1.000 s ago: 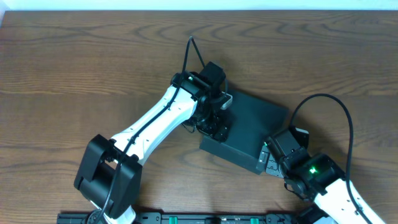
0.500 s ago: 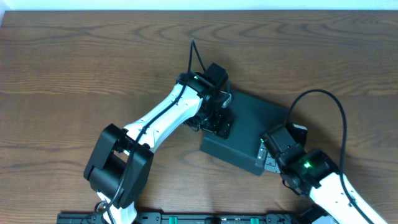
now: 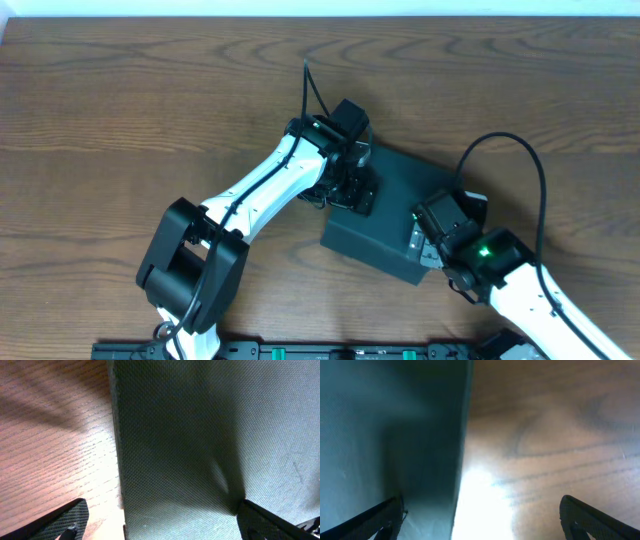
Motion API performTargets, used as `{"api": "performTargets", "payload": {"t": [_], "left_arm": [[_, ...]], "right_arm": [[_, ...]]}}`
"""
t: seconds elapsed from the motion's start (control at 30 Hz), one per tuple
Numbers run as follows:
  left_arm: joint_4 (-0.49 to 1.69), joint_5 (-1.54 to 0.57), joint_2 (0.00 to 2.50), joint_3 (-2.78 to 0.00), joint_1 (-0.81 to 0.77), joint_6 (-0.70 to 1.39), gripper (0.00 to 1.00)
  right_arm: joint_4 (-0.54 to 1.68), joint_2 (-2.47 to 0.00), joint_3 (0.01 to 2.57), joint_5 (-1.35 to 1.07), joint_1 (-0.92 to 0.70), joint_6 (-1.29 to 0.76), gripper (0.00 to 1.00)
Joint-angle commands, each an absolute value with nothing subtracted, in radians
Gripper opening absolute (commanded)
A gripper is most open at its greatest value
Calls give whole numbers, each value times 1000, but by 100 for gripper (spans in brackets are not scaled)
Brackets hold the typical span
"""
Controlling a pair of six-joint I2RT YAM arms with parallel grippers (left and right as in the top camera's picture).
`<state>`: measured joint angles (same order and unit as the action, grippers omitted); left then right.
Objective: Pack container
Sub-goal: 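Push the lid's front edge closed with the right gripper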
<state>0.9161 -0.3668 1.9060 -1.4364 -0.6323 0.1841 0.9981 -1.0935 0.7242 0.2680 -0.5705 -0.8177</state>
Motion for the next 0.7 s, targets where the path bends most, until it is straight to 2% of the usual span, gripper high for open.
{"api": "performTargets", "payload": {"t": [0.0,0.27,0.53,0.67], "left_arm": [[920,-325,1924,-1435,-633,195,95],[919,-325,1924,-1435,-633,195,96],[919,-325,1924,-1435,-633,195,95],[919,-324,1924,-1435,-633,195,95]], "right_arm": [[1013,-1015,719,154,-581,-787,99],[1051,-864,719,25,-741,-789,99],[1061,-979,710,21,-876,-812,99],[1000,-1041,710,-37,-939,-814,99]]}}
